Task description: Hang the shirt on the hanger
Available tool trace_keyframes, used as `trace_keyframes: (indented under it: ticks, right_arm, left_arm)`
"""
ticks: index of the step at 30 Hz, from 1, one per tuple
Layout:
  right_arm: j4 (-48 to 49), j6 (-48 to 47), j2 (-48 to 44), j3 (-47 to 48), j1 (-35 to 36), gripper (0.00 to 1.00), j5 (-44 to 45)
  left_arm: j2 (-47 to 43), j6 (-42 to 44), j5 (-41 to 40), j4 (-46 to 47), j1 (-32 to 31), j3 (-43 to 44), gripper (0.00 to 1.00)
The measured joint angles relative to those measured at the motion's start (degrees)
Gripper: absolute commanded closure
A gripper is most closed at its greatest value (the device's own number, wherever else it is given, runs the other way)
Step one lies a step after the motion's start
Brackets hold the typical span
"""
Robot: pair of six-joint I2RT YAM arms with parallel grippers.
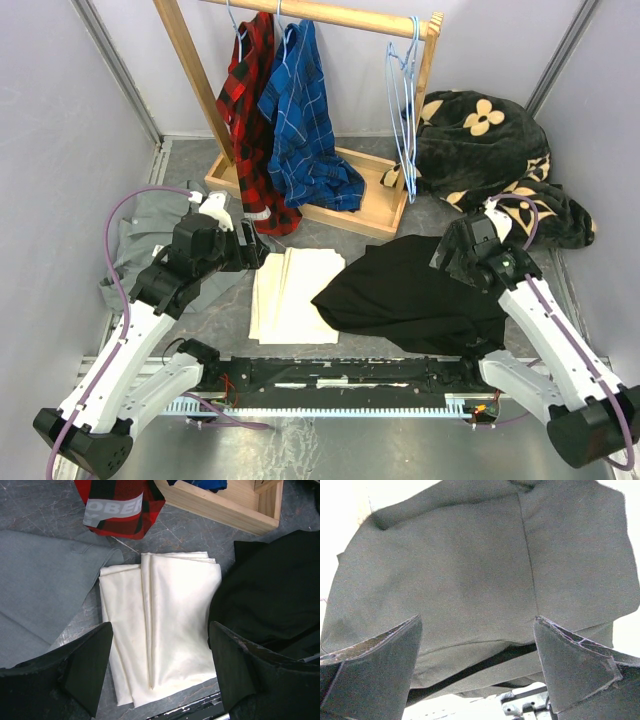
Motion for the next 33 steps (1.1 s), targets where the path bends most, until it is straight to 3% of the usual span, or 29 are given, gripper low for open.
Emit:
trace_keyframes:
  ticks: [8, 30, 32, 33]
  right_arm:
    - [7.1, -2.7, 2.9, -5.9, -10.7, 0.01, -15.6]
    - [13.7, -4.7, 5.9, -11.5, -12.6, 0.01, -26.1]
    - [15.0, -4.6, 6.5, -12.3, -12.6, 0.10, -27.7]
    - [15.7, -4.7, 6.6, -12.7, -12.6, 0.21, -28.7]
  left_arm:
    - [0.0, 0.0, 0.0, 0.0, 0.0, 0.0, 0.16]
    - [0.2, 0.0, 0.0, 0.0, 0.0, 0.0, 0.16]
    - [0.2, 0.0, 0.0, 0.0, 0.0, 0.0, 0.15]
    - [0.2, 0.0, 0.0, 0.0, 0.0, 0.0, 0.15]
